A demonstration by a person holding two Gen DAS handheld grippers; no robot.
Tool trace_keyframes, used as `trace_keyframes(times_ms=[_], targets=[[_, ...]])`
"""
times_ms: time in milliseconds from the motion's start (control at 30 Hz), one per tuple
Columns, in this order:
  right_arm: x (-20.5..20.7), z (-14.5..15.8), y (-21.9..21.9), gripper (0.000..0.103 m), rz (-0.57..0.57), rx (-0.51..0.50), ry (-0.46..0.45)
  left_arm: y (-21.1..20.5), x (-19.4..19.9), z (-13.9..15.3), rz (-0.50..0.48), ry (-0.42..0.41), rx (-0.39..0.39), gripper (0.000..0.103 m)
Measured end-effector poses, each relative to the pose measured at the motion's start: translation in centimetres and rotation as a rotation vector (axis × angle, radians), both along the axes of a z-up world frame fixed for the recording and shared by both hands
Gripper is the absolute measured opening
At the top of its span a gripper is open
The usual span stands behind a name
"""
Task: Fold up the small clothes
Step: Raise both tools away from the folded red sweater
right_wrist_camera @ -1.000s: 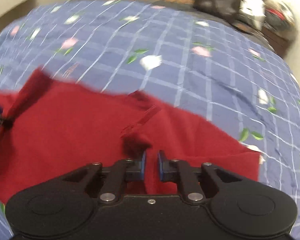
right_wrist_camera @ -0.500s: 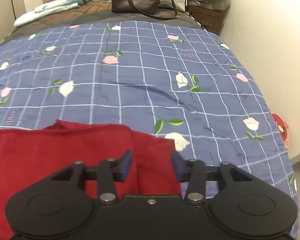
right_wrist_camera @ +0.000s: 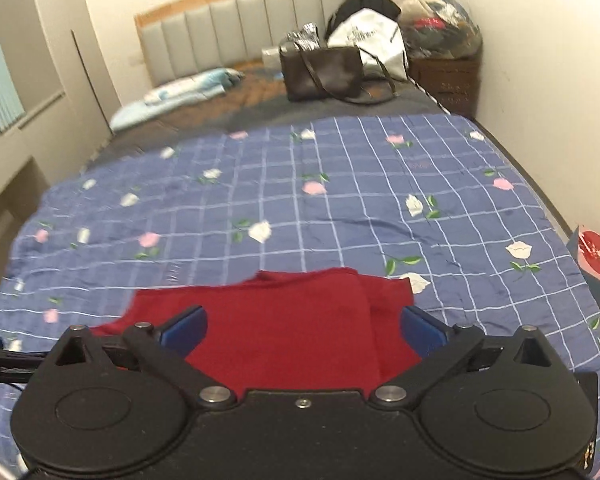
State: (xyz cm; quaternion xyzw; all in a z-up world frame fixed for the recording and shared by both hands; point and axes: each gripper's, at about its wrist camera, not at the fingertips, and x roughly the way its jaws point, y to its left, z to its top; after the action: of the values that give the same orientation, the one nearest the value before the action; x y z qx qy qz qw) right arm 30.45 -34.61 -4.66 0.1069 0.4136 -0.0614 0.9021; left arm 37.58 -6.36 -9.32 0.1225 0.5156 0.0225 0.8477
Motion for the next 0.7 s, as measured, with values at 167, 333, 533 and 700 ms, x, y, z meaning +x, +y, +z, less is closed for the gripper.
trace_keyframes(times_ms=[167,333,533,700], targets=[[-4.0,2.8,0.4,0.102,0.002,0.011,-0.033,-2.2,-4.1,3.7,-0.045,-0.075,0.015,0.102],[-6.9,4.6,0.5,0.102,-0.002,0.008,-0.018,-3.3,-7.9,5.8,-0.048,-0.111,0.006,0.102],[-9.1,5.5,0.7,0.102,0.011,-0.065,0.045,-2.9,-11.9,6.4,-0.005,-0.097,-0.009,0.103],[-10.3,5.8,0.9,0.102,0.034,-0.098,0.076,-1.0,-14.6,5.9,0.09,-0.055,-0.012,0.103]])
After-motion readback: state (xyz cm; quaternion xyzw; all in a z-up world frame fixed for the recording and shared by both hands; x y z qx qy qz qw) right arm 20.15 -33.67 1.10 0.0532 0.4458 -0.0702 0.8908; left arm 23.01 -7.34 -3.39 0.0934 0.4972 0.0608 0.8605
